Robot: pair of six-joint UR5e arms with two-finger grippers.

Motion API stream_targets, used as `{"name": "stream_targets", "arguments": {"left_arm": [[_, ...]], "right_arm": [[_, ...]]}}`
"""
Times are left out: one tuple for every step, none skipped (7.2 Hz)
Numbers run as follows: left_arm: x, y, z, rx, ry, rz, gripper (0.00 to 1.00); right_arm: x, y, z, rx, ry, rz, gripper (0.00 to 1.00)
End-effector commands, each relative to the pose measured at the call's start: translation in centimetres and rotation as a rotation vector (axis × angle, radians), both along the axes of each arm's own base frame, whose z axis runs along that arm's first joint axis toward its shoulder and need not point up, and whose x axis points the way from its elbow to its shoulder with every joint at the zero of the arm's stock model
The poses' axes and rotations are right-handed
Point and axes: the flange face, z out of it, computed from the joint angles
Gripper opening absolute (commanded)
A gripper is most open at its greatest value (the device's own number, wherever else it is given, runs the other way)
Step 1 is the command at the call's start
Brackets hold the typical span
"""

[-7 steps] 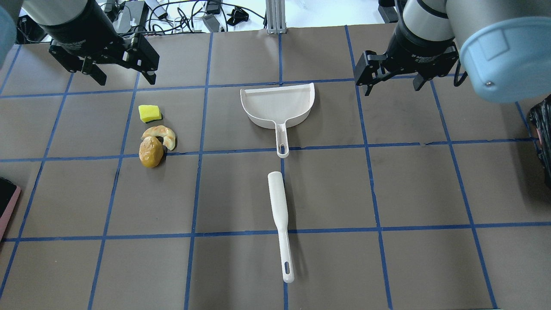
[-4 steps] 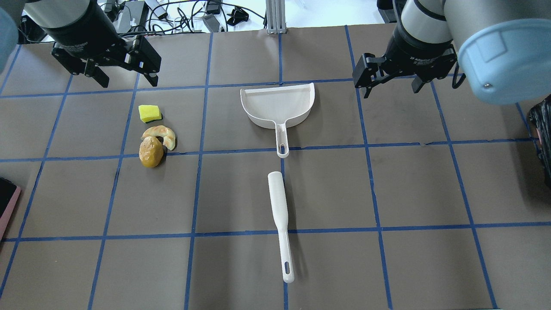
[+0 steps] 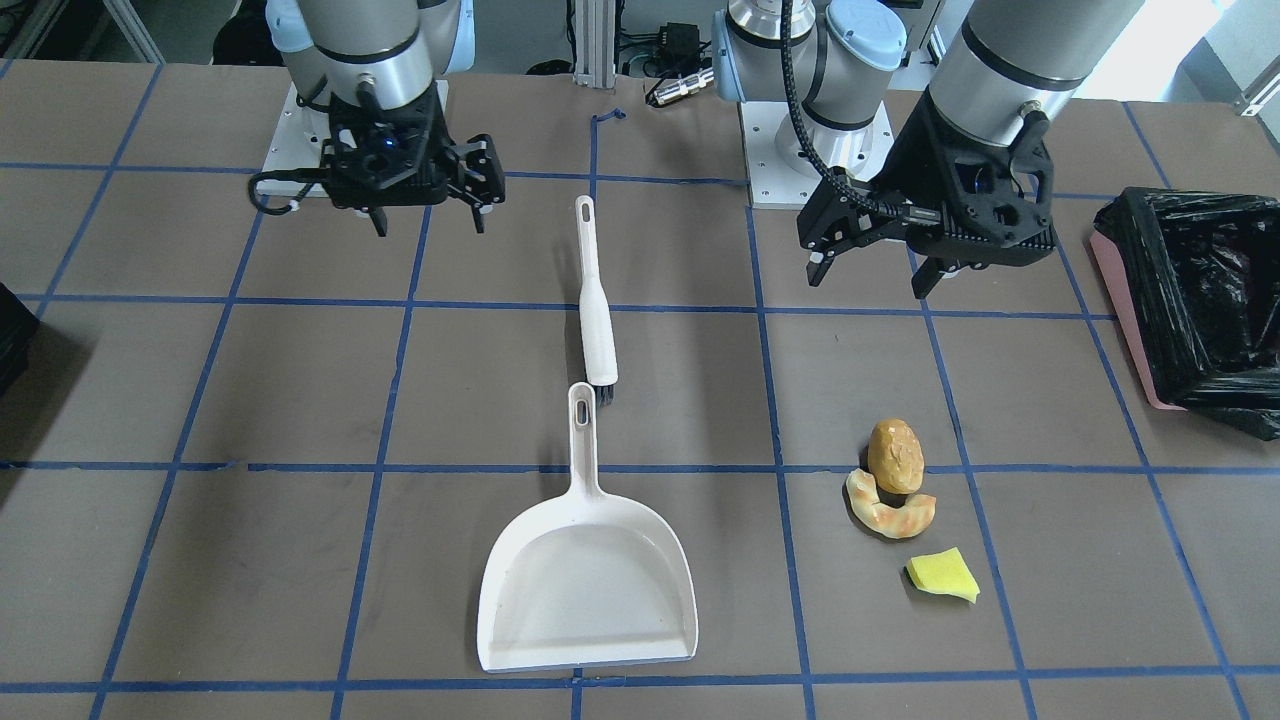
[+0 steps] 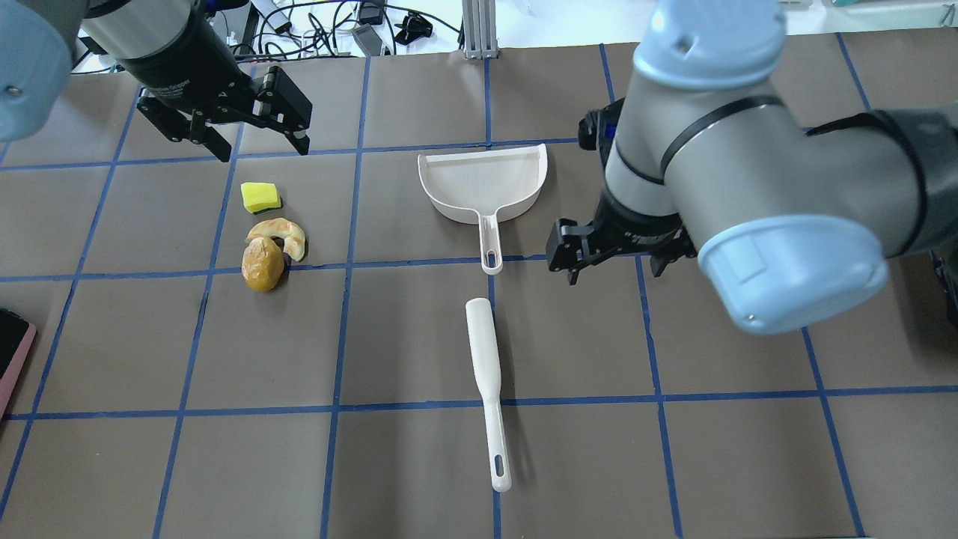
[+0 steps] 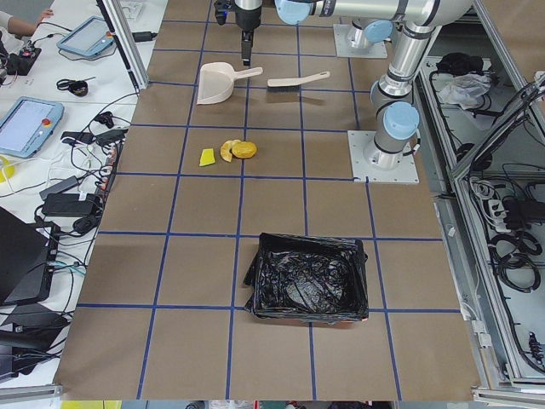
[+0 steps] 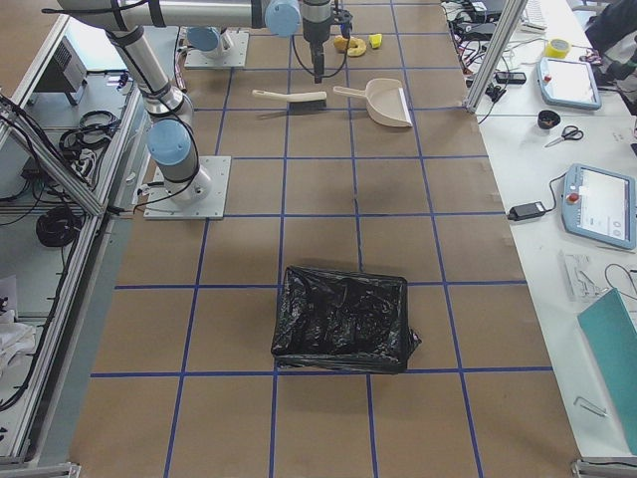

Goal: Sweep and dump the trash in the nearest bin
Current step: 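Reach the left gripper to the dustpan handle while the right gripper reaches the brush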

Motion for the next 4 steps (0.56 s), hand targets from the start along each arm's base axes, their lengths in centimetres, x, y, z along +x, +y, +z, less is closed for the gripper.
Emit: {"name": "stream_targets", "arguments": {"left_arm": [[-0.5,-0.5,-0.7,-0.001,0.006,-0.014,1.0],[0.0,-1.6,-2.6,0.02,-0.038,-0.022,1.0],[0.2,-2.6,-3.0,0.015,-0.067,-0.012,1.0],[-0.8,-3.0,-3.8,0.009,-0.062,-0.018,1.0]], "right_arm": [[7.0,6.4,-6.7,0.038,0.024,0.106,1.0],[8.9,9.0,-8.4,-0.005,0.016,0.125,1.0],[10.2,10.2,-10.2,-0.019,0.015,0.071,1.0],[11.6,10.4,-13.2,0.013,0.029,0.064,1.0]]}}
